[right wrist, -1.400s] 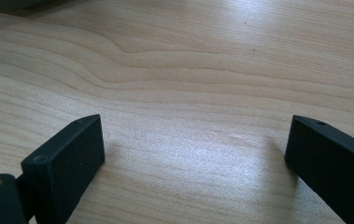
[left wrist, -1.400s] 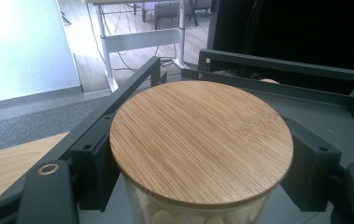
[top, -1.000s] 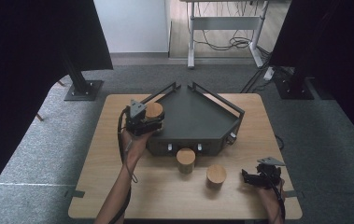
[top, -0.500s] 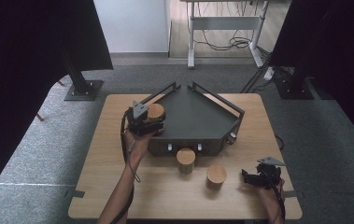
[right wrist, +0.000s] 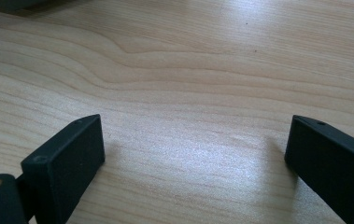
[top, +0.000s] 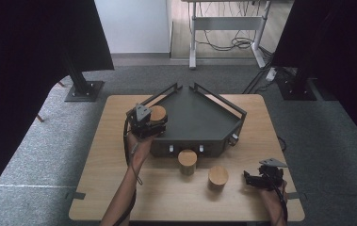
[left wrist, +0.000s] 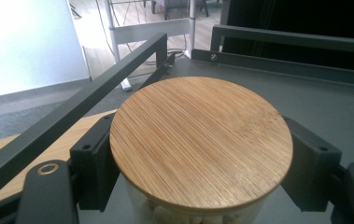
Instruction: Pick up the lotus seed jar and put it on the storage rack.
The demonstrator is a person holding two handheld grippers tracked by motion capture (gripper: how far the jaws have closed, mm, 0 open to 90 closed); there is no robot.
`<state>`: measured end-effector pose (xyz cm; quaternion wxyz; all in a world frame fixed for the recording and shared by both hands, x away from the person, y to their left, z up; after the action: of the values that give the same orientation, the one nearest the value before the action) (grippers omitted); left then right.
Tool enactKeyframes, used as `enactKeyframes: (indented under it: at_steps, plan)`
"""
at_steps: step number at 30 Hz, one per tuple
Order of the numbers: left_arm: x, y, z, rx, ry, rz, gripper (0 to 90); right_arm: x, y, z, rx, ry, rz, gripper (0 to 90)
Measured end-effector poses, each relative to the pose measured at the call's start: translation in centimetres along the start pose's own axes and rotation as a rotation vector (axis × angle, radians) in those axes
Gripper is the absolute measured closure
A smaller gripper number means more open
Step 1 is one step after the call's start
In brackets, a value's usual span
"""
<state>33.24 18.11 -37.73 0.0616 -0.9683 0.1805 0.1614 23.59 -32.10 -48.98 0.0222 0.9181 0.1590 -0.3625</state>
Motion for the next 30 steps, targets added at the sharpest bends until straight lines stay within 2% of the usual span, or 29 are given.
enactKeyframes:
  at_steps: [7,11,15,30]
  plan:
    - [0.0,0.2,-0.3,0.019,-0.011,-0.017,22.6,0.0,0.0,0.0,0.000,0.000,0.000,4.1]
    - [0.1,0.2,-0.4,0.027,-0.021,-0.020,11.0,0.0,0.0,0.0,-0.001,0.000,0.000,4.1]
    - [0.0,0.0,-0.2,0.020,-0.024,-0.012,4.6,0.0,0.0,0.0,0.000,0.000,0.000,4.1]
    - [-1.1,-0.4,-0.4,0.028,-0.011,0.002,2.9,0.0,0.0,0.0,-0.001,0.000,-0.001,4.1]
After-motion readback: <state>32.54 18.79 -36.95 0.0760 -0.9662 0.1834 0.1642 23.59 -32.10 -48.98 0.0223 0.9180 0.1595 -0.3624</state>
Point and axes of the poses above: each handheld gripper's, and its own axes: x roughly forward along the jaws, z roughly out of its underside, y roughly to its right, the point moved 3 cm from there along x, roughly forward along the jaws, and after that the axes turned 5 degrees about -z, right-handed, at the moved point
